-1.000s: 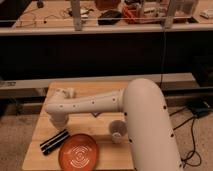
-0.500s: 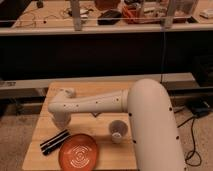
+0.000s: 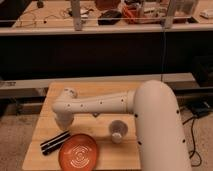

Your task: Push the eraser across the table

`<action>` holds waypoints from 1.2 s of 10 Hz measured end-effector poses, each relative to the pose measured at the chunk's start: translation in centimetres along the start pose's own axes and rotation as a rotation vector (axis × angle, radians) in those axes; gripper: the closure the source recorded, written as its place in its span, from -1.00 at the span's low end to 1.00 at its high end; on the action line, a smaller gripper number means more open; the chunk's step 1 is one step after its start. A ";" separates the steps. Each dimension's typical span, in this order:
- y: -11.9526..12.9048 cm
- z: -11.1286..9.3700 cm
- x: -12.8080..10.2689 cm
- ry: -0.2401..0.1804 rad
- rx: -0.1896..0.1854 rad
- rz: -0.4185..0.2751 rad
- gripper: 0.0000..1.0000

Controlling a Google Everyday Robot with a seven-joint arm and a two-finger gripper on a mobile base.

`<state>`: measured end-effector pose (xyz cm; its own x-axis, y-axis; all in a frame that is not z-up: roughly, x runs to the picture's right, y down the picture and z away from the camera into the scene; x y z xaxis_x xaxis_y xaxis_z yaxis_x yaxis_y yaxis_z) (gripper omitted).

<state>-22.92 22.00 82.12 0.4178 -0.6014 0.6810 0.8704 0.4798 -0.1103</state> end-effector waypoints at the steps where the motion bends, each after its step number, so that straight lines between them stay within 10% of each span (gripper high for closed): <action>1: 0.3 -0.1 0.1 -0.004 0.002 0.004 1.00; 12: 2.0 -0.2 0.2 -0.032 0.019 0.005 1.00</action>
<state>-21.06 22.70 81.90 0.4134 -0.5781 0.7035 0.8632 0.4948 -0.1006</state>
